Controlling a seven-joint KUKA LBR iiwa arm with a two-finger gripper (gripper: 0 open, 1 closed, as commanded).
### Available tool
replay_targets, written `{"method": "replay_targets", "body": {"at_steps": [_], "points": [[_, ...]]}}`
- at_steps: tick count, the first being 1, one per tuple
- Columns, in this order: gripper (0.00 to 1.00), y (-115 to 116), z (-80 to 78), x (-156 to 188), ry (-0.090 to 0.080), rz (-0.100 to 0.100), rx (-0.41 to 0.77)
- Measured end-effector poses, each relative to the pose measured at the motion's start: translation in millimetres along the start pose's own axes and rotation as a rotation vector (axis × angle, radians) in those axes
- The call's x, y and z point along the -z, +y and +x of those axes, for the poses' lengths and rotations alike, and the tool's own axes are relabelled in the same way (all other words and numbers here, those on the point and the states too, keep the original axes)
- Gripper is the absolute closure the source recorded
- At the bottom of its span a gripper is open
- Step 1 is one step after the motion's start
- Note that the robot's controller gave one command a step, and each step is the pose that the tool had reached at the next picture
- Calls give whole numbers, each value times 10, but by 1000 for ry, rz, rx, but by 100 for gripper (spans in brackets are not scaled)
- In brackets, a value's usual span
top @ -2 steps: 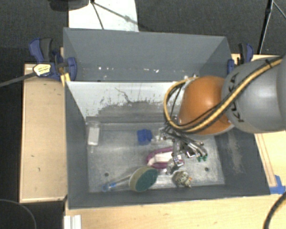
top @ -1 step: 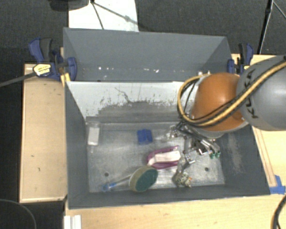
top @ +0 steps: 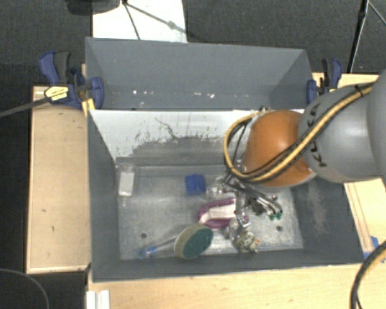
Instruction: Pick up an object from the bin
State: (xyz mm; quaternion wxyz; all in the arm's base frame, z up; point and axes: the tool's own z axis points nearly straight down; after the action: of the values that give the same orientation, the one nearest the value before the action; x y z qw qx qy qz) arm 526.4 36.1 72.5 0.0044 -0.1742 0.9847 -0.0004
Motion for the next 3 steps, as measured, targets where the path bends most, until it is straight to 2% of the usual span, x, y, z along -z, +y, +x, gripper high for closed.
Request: {"method": "replay_targets", "body": {"at_steps": [1,2,3], "points": [[0,-8,-14,19,2,-1,-1],[100,-18,-43,43,-6,2,0],[100,-23,-56,428,3,-1,-2]]}}
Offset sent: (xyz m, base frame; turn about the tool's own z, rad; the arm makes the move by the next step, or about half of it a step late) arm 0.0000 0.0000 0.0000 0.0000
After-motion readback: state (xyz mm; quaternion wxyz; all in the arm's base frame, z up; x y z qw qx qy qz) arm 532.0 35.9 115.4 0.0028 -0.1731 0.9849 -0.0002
